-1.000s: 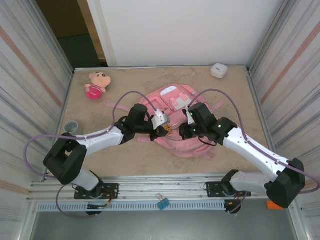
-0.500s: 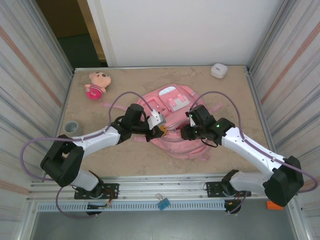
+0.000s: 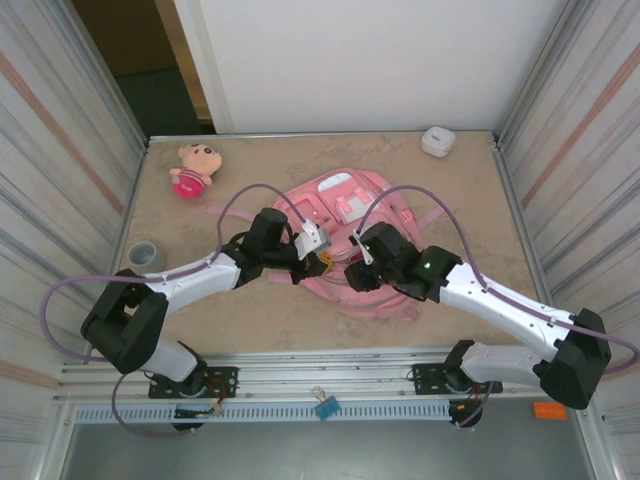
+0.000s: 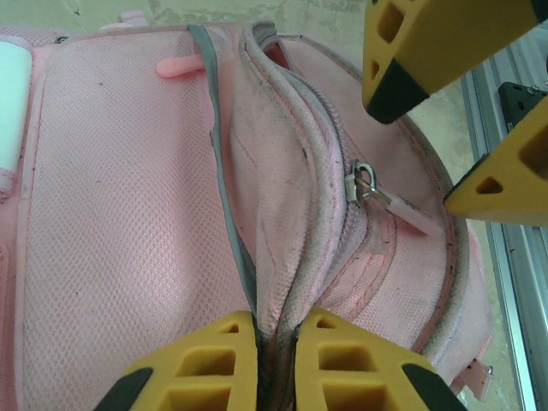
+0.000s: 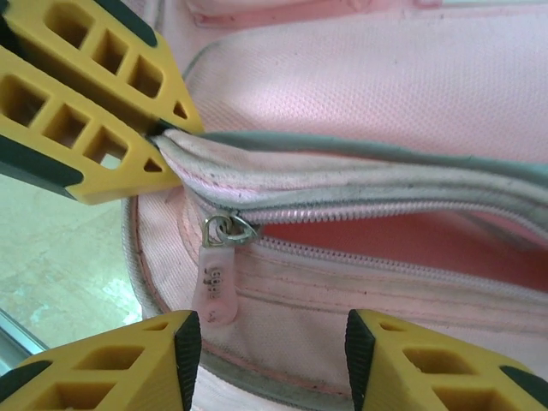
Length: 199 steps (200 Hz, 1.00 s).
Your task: Pack the student bag
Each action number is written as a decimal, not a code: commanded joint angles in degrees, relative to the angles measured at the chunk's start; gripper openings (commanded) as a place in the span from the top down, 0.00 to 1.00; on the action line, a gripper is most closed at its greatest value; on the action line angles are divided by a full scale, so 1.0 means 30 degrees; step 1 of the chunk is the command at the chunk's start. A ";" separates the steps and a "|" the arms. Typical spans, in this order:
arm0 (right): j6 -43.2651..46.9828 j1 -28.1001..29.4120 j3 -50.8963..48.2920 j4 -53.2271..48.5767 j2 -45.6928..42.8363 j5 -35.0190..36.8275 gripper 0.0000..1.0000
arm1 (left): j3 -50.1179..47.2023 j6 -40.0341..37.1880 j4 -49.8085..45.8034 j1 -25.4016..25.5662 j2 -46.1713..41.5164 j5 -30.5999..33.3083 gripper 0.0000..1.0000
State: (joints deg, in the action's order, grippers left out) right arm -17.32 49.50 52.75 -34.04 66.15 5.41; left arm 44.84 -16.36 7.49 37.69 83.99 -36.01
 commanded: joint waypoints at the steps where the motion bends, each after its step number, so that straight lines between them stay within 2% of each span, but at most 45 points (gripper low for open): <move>1: 0.0953 0.0000 0.0596 0.0364 0.0140 0.0210 0.50 | 0.0217 0.1101 -0.0337 -0.0260 -0.0456 -0.0332 1.00; 54: -0.0107 0.0205 0.1341 -0.0175 0.1196 0.0023 0.49 | 0.0270 0.1256 -0.0276 -0.0260 -0.0558 -0.0264 1.00; 86: -0.1085 0.0231 0.0855 0.1536 0.1664 -0.0898 0.48 | 0.0215 0.1417 0.0010 -0.0259 -0.0472 -0.0448 1.00; 115: -0.1828 0.0232 0.2047 -0.0475 0.2918 0.1718 0.51 | 0.0215 0.1322 -0.0203 -0.0275 -0.0595 -0.0363 1.00; 131: -0.1944 0.0240 0.2421 -0.1386 0.2960 0.2897 0.57 | 0.0167 0.1212 -0.0333 -0.0259 -0.0716 -0.0207 1.00; 154: -0.2012 0.0093 0.2285 -0.1778 0.2225 0.3425 0.74 | 0.0147 0.1001 -0.0671 -0.0273 -0.0822 0.0055 1.00; 190: -0.2073 -0.0773 0.1262 -0.1719 0.0410 0.1432 0.98 | 0.0149 0.0828 -0.1263 -0.0529 -0.0883 0.0879 1.00; 199: -0.2075 -0.1282 0.0918 -0.1719 -0.0083 0.0578 1.00 | 0.0165 0.0628 -0.1636 -0.0635 -0.0895 0.1271 1.00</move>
State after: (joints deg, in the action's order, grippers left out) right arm -22.44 49.32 57.84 -35.81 70.78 7.70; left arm 44.93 -15.20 7.75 37.56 83.77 -35.66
